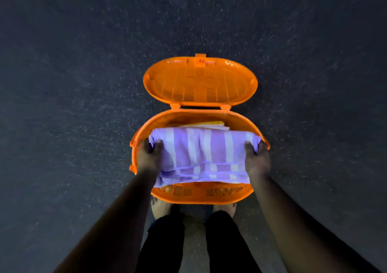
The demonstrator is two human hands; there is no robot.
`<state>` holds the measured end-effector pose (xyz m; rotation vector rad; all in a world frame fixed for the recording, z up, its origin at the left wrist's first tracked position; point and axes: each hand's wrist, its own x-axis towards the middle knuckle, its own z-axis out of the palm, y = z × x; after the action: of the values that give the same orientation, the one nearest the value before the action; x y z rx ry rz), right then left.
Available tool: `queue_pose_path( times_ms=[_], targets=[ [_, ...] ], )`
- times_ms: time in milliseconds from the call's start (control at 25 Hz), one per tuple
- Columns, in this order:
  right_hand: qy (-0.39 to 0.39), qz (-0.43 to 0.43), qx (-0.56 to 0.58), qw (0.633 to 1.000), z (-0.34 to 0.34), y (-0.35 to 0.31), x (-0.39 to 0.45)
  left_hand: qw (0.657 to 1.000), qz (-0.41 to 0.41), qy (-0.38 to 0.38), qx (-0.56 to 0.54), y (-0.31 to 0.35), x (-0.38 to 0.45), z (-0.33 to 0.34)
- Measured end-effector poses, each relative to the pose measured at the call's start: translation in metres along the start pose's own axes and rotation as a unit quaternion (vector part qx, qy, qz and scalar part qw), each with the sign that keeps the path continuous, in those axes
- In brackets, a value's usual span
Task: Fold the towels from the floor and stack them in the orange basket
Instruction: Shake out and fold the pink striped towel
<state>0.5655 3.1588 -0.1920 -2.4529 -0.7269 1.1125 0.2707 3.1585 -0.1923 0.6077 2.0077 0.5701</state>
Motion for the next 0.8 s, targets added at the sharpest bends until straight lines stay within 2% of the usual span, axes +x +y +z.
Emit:
queue_pose_path(
  times_ms=[160,280,360,440,520,560,640,680,800],
  targets=[
    [-0.006,-0.014,-0.079,0.997,0.044,0.03,0.039,0.991,0.018,0.013,0.132,-0.034,0.044,0.026],
    [0.043,-0.014,-0.139,0.989,0.057,0.03,0.039,0.971,0.043,0.004,0.237,-0.039,0.046,0.032],
    [0.097,-0.077,-0.161,0.979,0.051,0.022,0.014,0.93,0.14,0.022,0.339,-0.039,0.026,0.034],
    [0.115,-0.203,-0.237,0.943,0.048,0.017,-0.014,0.858,0.266,-0.016,0.438,-0.04,0.003,0.042],
    [0.031,-0.317,-0.34,0.885,0.055,0.021,-0.024,0.794,0.337,-0.088,0.499,-0.047,-0.005,0.053],
    [-0.018,-0.352,-0.389,0.851,0.062,0.026,-0.019,0.774,0.353,-0.107,0.514,-0.054,-0.001,0.06],
    [-0.072,-0.38,-0.466,0.796,0.079,0.044,0.006,0.755,0.366,-0.115,0.532,-0.07,0.02,0.072],
    [-0.085,-0.377,-0.488,0.783,0.087,0.055,0.02,0.747,0.373,-0.115,0.538,-0.078,0.032,0.077],
    [-0.096,-0.37,-0.5,0.777,0.11,0.093,0.053,0.732,0.4,-0.108,0.541,-0.11,0.062,0.088]
  ],
)
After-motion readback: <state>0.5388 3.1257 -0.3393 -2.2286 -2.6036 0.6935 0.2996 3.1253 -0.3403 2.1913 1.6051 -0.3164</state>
